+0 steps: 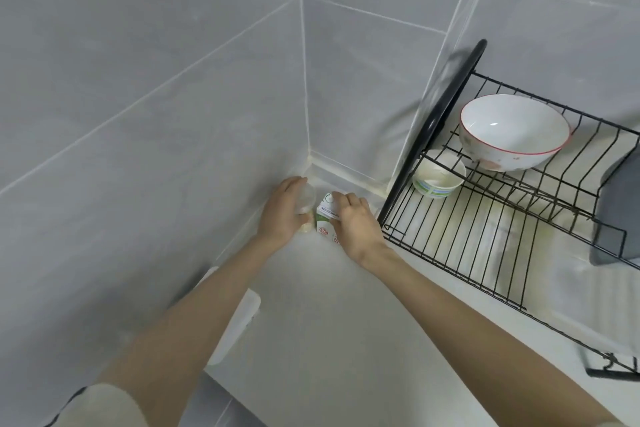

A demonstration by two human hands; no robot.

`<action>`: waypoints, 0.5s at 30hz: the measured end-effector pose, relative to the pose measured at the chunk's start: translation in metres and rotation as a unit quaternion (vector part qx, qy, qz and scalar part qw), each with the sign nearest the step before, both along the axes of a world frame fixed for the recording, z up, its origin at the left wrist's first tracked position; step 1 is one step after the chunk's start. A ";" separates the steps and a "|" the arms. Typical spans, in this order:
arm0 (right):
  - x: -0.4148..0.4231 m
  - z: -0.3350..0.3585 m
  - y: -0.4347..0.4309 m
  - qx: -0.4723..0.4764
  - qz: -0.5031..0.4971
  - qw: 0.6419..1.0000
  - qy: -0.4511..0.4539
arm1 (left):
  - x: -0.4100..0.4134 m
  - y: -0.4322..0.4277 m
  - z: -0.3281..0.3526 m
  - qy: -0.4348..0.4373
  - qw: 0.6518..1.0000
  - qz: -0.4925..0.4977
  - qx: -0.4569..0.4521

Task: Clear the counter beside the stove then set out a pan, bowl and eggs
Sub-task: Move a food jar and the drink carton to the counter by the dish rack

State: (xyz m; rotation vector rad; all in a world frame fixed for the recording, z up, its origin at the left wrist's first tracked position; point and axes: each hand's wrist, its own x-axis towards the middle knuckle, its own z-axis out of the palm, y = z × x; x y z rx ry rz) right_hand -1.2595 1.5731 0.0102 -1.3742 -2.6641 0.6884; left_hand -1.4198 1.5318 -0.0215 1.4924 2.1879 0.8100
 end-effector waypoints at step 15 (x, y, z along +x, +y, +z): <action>0.036 0.049 -0.071 0.031 -0.070 0.990 0.121 | 0.019 -0.082 0.060 0.004 0.996 -0.014 0.084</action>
